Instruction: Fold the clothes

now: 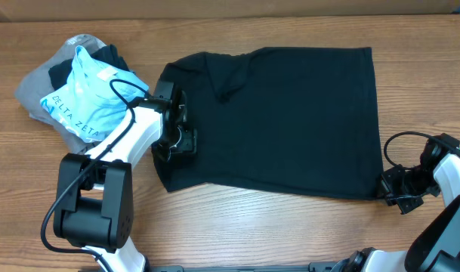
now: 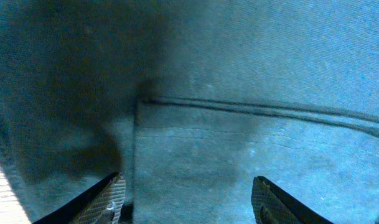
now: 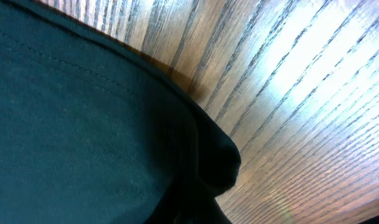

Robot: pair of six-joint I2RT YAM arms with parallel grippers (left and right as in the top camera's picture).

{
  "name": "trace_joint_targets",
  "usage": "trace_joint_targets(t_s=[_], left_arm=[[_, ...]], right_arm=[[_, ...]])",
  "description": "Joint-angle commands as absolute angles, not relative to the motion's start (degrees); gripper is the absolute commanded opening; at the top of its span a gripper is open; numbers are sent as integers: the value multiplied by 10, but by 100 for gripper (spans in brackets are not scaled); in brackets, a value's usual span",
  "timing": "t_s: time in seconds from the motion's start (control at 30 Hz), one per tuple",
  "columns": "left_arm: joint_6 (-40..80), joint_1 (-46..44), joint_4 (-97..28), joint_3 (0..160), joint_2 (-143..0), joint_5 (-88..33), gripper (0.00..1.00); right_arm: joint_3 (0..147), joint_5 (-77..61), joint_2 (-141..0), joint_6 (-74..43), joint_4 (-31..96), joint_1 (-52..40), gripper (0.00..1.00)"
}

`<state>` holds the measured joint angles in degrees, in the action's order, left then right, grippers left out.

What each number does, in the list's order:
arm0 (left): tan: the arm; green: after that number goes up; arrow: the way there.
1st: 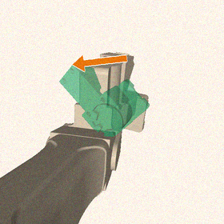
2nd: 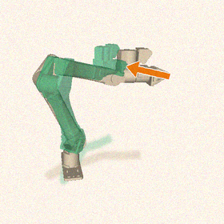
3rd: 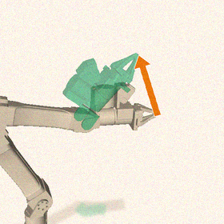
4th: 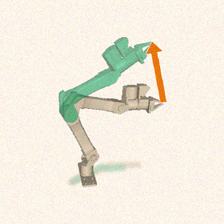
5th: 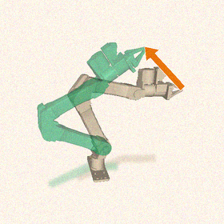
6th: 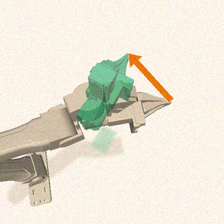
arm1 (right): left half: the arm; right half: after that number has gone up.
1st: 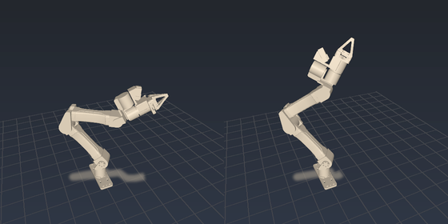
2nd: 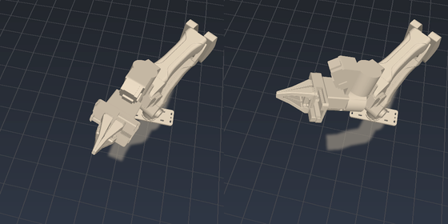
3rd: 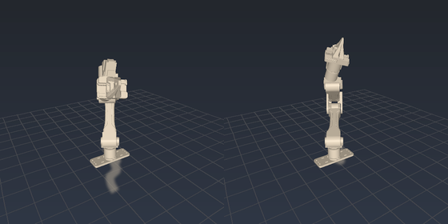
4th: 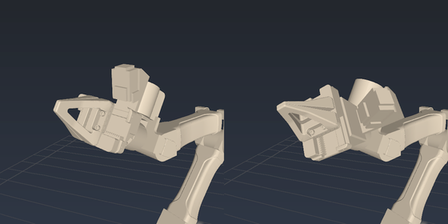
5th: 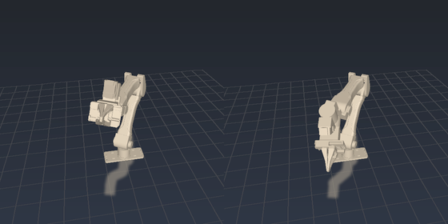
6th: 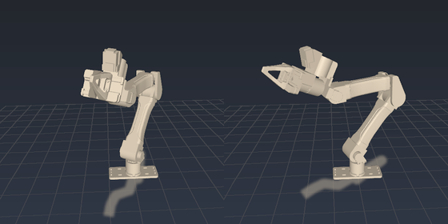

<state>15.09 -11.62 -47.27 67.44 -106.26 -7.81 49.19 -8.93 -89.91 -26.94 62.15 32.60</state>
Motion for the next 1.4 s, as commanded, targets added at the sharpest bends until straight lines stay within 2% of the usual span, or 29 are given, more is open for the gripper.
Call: trace_joint_targets(t_s=[0.0,0.2,0.53,0.63,0.67,0.73,1.37], left_arm=[[152,-116,-462,668,-1075,-58,66],[152,-117,-434,655,-1076,-69,56],[148,-125,-421,641,-1077,-71,47],[148,-125,-419,641,-1077,-74,29],[148,-125,-420,641,-1077,-75,12],[148,-125,-429,644,-1077,-75,4],[139,-123,-592,807,-1071,-66,4]], right_arm=[[504,-80,-896,-266,617,329,4],[504,-80,-896,-266,616,329,4],[504,-82,-896,-266,616,329,4],[504,-82,-896,-266,616,329,4],[504,-82,-896,-266,616,329,4],[504,-82,-896,-266,616,329,4],[504,-85,-896,-265,615,329,4]])
